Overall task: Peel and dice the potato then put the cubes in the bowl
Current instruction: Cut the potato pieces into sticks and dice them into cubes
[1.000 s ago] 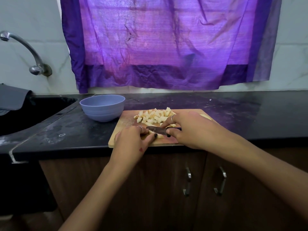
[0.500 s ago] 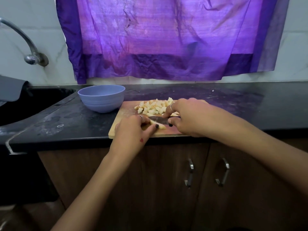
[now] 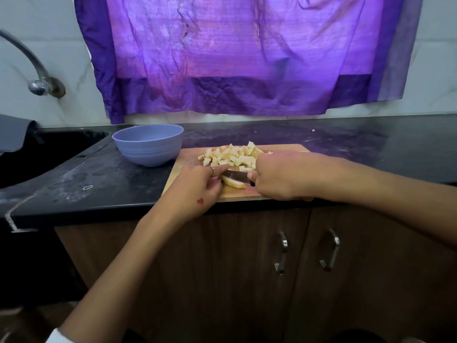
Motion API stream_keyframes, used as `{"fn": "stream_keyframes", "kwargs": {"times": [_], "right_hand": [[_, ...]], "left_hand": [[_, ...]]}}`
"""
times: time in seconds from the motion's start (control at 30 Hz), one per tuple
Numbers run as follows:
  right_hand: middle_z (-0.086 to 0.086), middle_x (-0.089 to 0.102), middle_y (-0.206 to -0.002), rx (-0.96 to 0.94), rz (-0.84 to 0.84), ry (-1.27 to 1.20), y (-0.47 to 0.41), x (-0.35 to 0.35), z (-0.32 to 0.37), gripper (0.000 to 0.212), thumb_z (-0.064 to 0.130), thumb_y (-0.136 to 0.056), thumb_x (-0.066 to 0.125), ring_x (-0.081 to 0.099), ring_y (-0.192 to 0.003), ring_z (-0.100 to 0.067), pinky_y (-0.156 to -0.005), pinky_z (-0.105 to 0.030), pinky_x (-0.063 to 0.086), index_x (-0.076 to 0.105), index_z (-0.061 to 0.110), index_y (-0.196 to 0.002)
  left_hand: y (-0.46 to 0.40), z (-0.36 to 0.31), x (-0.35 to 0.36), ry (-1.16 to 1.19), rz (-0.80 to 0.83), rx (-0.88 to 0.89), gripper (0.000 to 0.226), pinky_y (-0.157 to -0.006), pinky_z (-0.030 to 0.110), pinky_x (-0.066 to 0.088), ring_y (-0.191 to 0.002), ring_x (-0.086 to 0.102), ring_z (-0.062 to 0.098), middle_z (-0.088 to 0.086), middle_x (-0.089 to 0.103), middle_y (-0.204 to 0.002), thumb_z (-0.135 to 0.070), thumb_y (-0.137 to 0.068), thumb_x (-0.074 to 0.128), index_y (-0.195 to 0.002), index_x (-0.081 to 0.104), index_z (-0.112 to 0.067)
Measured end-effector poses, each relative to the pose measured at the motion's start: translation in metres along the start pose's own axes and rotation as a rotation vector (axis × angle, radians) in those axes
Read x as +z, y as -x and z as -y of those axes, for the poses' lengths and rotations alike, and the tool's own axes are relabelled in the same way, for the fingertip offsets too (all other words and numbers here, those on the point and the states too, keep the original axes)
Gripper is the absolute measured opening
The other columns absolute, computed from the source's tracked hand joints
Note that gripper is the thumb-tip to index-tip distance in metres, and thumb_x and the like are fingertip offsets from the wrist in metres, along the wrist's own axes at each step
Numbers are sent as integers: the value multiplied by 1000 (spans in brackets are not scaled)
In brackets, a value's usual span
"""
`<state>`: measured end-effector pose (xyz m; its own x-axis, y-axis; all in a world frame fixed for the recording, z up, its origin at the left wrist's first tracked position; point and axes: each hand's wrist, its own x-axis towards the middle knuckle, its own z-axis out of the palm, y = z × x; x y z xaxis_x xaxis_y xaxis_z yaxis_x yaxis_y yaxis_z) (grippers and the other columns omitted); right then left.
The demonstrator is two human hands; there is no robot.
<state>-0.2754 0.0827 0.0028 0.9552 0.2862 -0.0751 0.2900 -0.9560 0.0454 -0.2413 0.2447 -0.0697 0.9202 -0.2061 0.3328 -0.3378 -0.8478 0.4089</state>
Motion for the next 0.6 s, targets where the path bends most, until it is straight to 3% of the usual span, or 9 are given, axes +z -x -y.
{"fn": "stream_keyframes", "kwargs": {"times": [0.13,0.2,0.33,0.4,0.5,0.6], "right_hand": [[-7,49,-85,-6,19,-18,0,7,3,19,28,-101,38,52,-96,-27,-88,-36,42,42,14,-89],[-8,52,-94,1,4,-36,-1,8,0,19,30,-101,38,55,-99,-28,-92,-38,44,43,15,-91],[-11,58,-92,18,16,-63,-6,9,-2,22,32,-100,39,60,-92,-29,-83,-37,51,45,16,-87],[-6,50,-79,12,24,-59,-8,10,-2,31,33,-102,37,56,-85,-25,-75,-35,46,39,17,-75],[0,39,-71,-13,19,-57,-8,13,-4,32,31,-103,34,44,-68,-16,-64,-30,37,39,14,-76],[1,45,-68,-11,-21,-100,-5,14,-7,35,33,-101,37,46,-62,-15,-63,-31,41,47,15,-74]], "left_hand": [[-1,2,-2,-65,33,21,48,-93,28,42,-108,58,24,10,53,-132,-12,-98,44,-141,44,-33],[-2,1,-4,-90,51,16,50,-92,26,42,-109,57,24,10,49,-138,-10,-98,42,-141,44,-35],[-10,1,-11,-118,75,30,48,-63,16,38,-73,55,11,13,54,-130,-9,-97,40,-138,49,-32],[-13,1,-16,-130,100,38,45,-67,20,40,-73,55,11,6,60,-119,-12,-98,41,-137,50,-32],[-15,1,-21,-170,150,60,41,-75,24,45,-81,58,16,6,61,-114,-18,-100,43,-137,51,-33],[-19,-1,-25,-228,145,87,39,-67,18,34,-71,49,8,5,65,-113,-19,-99,45,-136,53,-31]]}}
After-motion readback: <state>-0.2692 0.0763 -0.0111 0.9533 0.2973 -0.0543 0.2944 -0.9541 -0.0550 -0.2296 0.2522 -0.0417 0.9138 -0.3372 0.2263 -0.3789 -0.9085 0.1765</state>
